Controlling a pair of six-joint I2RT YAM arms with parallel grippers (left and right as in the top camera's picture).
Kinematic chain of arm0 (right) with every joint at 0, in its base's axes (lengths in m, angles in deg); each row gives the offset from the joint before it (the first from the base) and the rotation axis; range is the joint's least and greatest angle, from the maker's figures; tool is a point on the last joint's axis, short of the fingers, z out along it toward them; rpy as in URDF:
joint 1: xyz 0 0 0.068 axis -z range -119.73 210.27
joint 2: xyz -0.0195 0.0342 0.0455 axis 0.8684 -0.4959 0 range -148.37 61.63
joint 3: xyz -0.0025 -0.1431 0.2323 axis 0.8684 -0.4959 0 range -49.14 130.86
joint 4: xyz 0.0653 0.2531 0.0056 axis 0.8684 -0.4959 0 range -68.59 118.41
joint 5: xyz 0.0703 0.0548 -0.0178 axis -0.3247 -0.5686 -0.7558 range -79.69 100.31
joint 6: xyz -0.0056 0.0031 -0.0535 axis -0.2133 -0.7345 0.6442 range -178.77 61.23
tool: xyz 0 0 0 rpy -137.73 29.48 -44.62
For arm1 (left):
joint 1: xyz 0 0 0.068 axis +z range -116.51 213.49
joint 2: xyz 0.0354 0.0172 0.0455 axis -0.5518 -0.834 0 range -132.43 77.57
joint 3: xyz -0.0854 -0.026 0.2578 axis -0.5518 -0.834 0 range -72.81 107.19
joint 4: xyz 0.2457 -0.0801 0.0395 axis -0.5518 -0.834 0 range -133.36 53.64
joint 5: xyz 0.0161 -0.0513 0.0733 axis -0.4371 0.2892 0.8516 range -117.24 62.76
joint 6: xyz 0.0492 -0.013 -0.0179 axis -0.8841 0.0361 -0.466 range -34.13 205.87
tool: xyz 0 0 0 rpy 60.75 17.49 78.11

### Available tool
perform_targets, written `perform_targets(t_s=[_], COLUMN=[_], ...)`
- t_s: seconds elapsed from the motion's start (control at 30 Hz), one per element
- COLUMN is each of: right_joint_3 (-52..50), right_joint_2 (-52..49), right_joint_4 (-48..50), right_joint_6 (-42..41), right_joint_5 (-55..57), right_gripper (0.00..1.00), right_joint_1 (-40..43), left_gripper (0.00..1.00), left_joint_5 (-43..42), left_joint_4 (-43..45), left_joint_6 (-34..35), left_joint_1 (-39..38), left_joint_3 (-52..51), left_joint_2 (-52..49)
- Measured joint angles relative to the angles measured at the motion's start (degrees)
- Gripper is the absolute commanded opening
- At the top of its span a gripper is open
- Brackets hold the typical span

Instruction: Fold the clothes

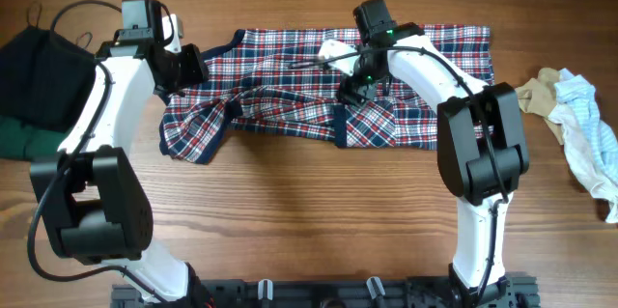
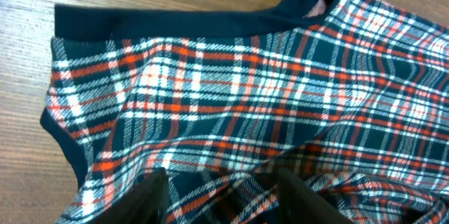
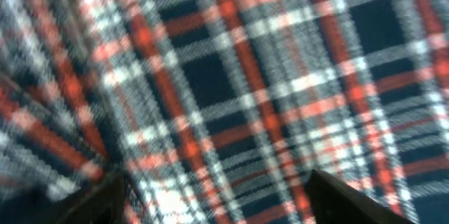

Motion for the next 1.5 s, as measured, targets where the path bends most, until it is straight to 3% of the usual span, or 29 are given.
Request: perform_targets(t_s=[0.17, 0.23, 0.27, 0.3, 0.37, 0.4, 0.43, 0.57, 0.77, 1.0, 1.23, 1.43, 1.5], right_joint_3=[1.14, 2.08, 2.62, 3.04, 3.5, 3.1, 2.84, -3.37, -16.31, -22.23, -22.27, -22.27, -22.27], right_joint_2=[9.79, 15.82, 18.71, 21.11, 22.21, 22.08, 21.94, 21.75, 21.38, 21.38, 21.38, 21.38, 21.38], right_joint_4=[4.59, 0.74, -1.77, -5.38, -12.72, -17.0, -19.26, -22.73, -14.67, -7.72, -6.03, -5.64, -5.6], right_joint_6=[-10.38, -14.4, -17.14, -20.65, -26.62, -29.9, -32.04, -41.53, -44.98, -46.51, -46.9, -46.9, -46.9], right_joint_5=[3.67, 8.7, 11.21, 13.27, 14.8, 14.84, 14.4, 10.93, 9.84, 9.84, 9.84, 9.84, 9.81], right_gripper=[0.99, 0.93, 0.79, 0.59, 0.36, 0.16, 0.04, 0.04, 0.06, 0.1, 0.12, 0.13, 0.13], right_joint_1=[-0.04, 0.17, 0.68, 1.7, 4.61, 6.62, 8.31, 13.38, 15.32, 15.32, 15.32, 15.32, 15.32], left_gripper=[0.55, 0.52, 0.52, 0.52, 0.54, 0.54, 0.54, 0.6, 0.54, 0.44, 0.34, 0.32, 0.06], left_joint_5=[0.02, 0.2, 0.26, 0.39, 0.46, 0.59, 0.92, 5.18, 9.88, 7.45, 6.45, 5.31, 5.29], left_joint_4=[1.95, 0.63, 0.24, -0.5, -2.27, -4.22, -5.27, -7.93, -9.51, -10.05, -10.21, -9.79, -9.75], left_joint_6=[0.0, -0.04, -0.2, -0.7, -2.84, -5.95, -8.17, -22.1, -36.54, -43.36, -44.26, -44.26, -44.26], left_joint_1=[0.0, -0.24, -0.59, -1.6, -4.81, -7.65, -10.27, -21.24, -23.76, -23.76, -23.76, -23.76, -23.76], left_joint_3=[0.48, 2.29, 2.71, 3.17, 3.78, 3.96, 3.96, 4.02, 4.0, 4.0, 4.0, 4.0, 4.0], left_joint_2=[0.04, 0.96, 1.66, 2.67, 3.82, 3.93, 3.91, 2.47, -3.06, -5.18, -8.92, -10.99, -11.87])
